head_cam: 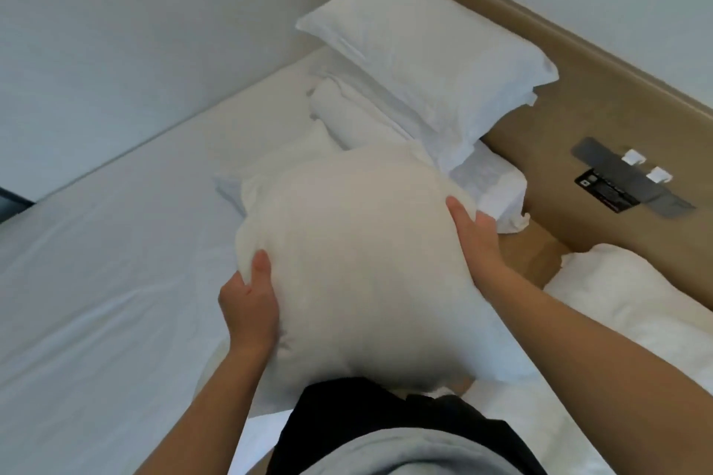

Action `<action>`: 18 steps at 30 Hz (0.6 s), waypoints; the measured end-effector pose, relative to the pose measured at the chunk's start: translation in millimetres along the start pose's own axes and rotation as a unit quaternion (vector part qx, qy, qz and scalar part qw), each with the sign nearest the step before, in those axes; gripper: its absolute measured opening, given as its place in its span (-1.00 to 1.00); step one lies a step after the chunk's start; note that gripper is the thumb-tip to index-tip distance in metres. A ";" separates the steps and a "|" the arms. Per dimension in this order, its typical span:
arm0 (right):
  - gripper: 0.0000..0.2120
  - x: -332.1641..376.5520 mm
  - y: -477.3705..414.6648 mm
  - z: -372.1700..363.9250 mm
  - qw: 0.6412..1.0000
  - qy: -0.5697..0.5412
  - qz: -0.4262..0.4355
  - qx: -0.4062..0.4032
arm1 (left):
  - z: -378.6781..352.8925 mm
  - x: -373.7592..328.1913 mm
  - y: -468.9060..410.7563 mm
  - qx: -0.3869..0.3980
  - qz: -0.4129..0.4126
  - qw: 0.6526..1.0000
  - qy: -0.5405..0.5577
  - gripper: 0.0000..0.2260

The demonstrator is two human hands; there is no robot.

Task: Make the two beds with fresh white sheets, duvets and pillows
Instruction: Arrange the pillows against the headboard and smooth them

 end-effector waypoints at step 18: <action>-0.33 39.7 -64.7 -24.7 0.858 0.507 0.076 0.027 | -37.6 32.1 -103.0 0.175 0.038 0.897 -0.404 -0.25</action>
Point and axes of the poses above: each hand's wrist, its own y-axis away from the middle knuckle, its own z-axis out of the back of the hand, x = y × z, the point moved 1 cm from there along -y, towards the middle knuckle, and after that the axes turned 12 degrees about y, right-handed, at the moved point
